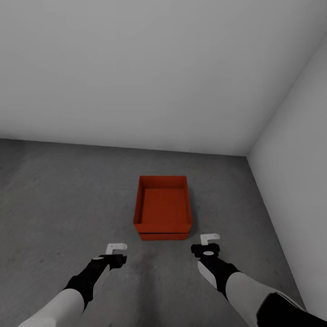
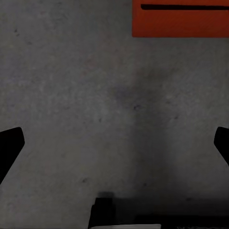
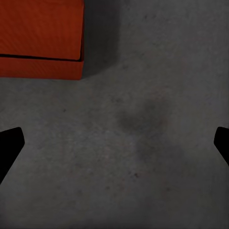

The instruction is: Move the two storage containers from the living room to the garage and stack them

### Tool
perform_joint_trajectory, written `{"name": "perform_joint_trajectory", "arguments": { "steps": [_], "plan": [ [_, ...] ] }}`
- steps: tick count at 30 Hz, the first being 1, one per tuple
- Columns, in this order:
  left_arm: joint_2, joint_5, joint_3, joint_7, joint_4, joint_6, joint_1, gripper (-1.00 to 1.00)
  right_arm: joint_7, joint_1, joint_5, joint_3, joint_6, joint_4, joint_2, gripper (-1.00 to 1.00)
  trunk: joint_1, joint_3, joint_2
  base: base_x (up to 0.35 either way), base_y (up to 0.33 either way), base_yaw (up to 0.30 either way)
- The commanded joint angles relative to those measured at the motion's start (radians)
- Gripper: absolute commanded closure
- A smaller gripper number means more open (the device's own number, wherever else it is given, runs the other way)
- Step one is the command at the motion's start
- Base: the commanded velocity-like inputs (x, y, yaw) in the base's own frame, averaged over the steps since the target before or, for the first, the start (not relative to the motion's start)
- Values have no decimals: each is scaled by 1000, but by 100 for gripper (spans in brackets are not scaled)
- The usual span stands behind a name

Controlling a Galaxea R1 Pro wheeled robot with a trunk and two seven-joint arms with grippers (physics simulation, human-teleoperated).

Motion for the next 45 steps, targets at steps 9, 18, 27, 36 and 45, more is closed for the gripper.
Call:
{"name": "perform_joint_trajectory", "arguments": {
  "steps": [9, 18, 27, 36, 45],
  "plan": [
    [3, 5, -2, 3, 6, 6, 0, -100, -6, -1, -5, 9, 6, 1, 0, -100, 0, -1, -1, 0, 0, 0],
    [30, 35, -2, 3, 55, 5, 0, -100, -1, -1, -6, 11, 36, 64, 1, -100, 0, -1, -1, 0, 0, 0],
    [40, 60, -1, 6, 268, -78, 1, -100, 0, 134, -4, 12, 49, 78, 9, -100, 0, -1, -1, 0, 0, 0],
    [97, 89, -2, 2, 414, -108, 3, -100, 0, 298, -6, 10, 48, 82, 9, -100, 0, -1, -1, -215, 0, 0],
    [111, 93, -2, -5, 428, -114, 2, -100, 3, 346, -6, 10, 37, 122, 10, -100, 0, -1, -1, -331, 0, 0]
  ]
}}
